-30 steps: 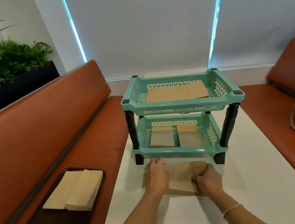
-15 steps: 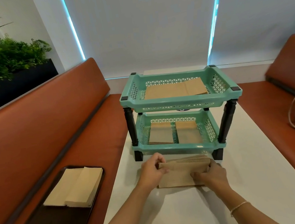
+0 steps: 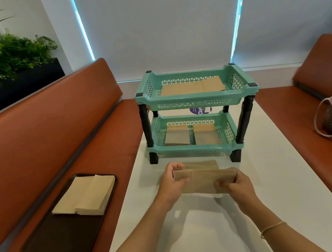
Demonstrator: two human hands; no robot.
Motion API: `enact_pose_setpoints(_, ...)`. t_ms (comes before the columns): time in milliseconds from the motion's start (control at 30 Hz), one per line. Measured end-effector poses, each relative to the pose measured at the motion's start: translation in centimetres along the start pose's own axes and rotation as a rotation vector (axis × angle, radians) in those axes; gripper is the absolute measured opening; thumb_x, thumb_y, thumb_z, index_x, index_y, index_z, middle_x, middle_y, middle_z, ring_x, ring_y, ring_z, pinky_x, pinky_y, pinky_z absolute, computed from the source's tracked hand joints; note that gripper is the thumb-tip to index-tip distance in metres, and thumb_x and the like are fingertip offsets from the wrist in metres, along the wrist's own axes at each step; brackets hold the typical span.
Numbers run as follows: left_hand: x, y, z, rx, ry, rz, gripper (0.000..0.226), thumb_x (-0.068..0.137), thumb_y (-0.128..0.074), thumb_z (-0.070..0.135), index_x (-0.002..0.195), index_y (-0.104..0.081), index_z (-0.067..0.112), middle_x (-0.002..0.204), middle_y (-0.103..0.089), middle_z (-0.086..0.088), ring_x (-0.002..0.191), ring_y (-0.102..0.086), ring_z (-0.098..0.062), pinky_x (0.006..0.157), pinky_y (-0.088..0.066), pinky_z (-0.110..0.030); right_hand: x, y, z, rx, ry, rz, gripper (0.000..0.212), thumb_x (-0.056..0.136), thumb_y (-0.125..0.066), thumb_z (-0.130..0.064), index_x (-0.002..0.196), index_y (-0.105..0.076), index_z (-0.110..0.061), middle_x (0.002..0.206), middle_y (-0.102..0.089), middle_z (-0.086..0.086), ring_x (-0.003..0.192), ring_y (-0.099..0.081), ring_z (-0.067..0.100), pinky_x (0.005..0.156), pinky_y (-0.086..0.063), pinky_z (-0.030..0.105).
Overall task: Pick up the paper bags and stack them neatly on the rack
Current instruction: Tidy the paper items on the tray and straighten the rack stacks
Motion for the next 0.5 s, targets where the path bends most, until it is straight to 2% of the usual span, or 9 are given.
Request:
enact_pose_setpoints(100, -1.2, -0.5, -0.8, 0.008, 0.024, 0.015, 0.047, 0.087, -0.063, 0.004, 0.121, -0.044, 0.03, 0.116, -0.049, 0.009, 0.11, -0.05, -0.011, 0.083, -0.045, -0.017, -0.9, -0.1, 0.8, -0.003, -0.001, 0.002, 0.036, 0.07, -0.073, 0.007, 0.094, -0.057, -0.014, 0.091, -0.063, 0.004, 0.084, -0.059, 0.02, 0.071, -0.053, 0.034)
enact_pose_setpoints(167, -2.0, -0.8, -2.2, 0.02, 0.084, 0.019, 0.059, 0.087, -0.064, 0.005, 0.134, -0.036, 0.027, 0.125, -0.046, 0.006, 0.115, -0.047, -0.012, 0.091, -0.044, -0.022, -1.5, -0.3, 1.8, -0.031, -0.022, 0.007, 0.04, 0.069, -0.073, 0.006, 0.099, -0.056, -0.013, 0.093, -0.063, 0.004, 0.087, -0.06, 0.022, 0.072, -0.054, 0.036)
enact_pose_setpoints(267, -2.6, -0.8, -2.9, 0.074, 0.119, 0.053, 0.056, 0.088, -0.062, 0.005, 0.135, -0.035, 0.022, 0.13, -0.046, 0.0, 0.11, -0.044, -0.009, 0.091, -0.044, -0.021, -1.9, -0.1, 2.4, -0.066, -0.028, 0.054, 0.035, 0.07, -0.07, 0.007, 0.094, -0.058, -0.015, 0.091, -0.064, 0.005, 0.088, -0.06, 0.026, 0.07, -0.052, 0.035)
enact_pose_setpoints(333, -2.7, -0.6, -2.3, 0.086, 0.097, 0.054, 0.052, 0.089, -0.061, 0.004, 0.131, -0.038, 0.022, 0.126, -0.046, 0.001, 0.106, -0.044, -0.008, 0.081, -0.043, -0.014, -1.9, 0.0, 1.8, -0.081, -0.006, 0.06, 0.031, 0.07, -0.069, 0.008, 0.086, -0.059, -0.017, 0.087, -0.064, 0.005, 0.086, -0.061, 0.027, 0.071, -0.052, 0.036)
enact_pose_setpoints(400, -2.7, -0.5, -1.3, 0.051, 0.042, 0.045, 0.057, 0.087, -0.062, 0.002, 0.132, -0.037, 0.026, 0.121, -0.044, 0.007, 0.106, -0.044, -0.005, 0.073, -0.042, -0.008, -1.7, 0.1, 1.0, -0.087, 0.022, 0.059, 0.031, 0.069, -0.068, 0.009, 0.082, -0.059, -0.018, 0.085, -0.064, 0.006, 0.083, -0.06, 0.027, 0.074, -0.053, 0.039)
enact_pose_setpoints(500, -2.9, -0.1, -0.2, 0.049, -0.075, 0.046, 0.069, 0.084, -0.065, 0.001, 0.137, -0.037, 0.036, 0.124, -0.044, 0.012, 0.113, -0.042, -0.001, 0.088, -0.041, -0.01, -1.7, 0.3, 0.7, -0.086, 0.038, 0.055, 0.03, 0.069, -0.068, 0.009, 0.082, -0.06, -0.016, 0.084, -0.064, 0.007, 0.081, -0.059, 0.025, 0.07, -0.051, 0.036)
Point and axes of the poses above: each hand's wrist, its own x-axis towards the middle knuckle, its own y-axis out of the back of the hand, z = x × y, the point moved 9 cm from there along x, towards the middle knuckle
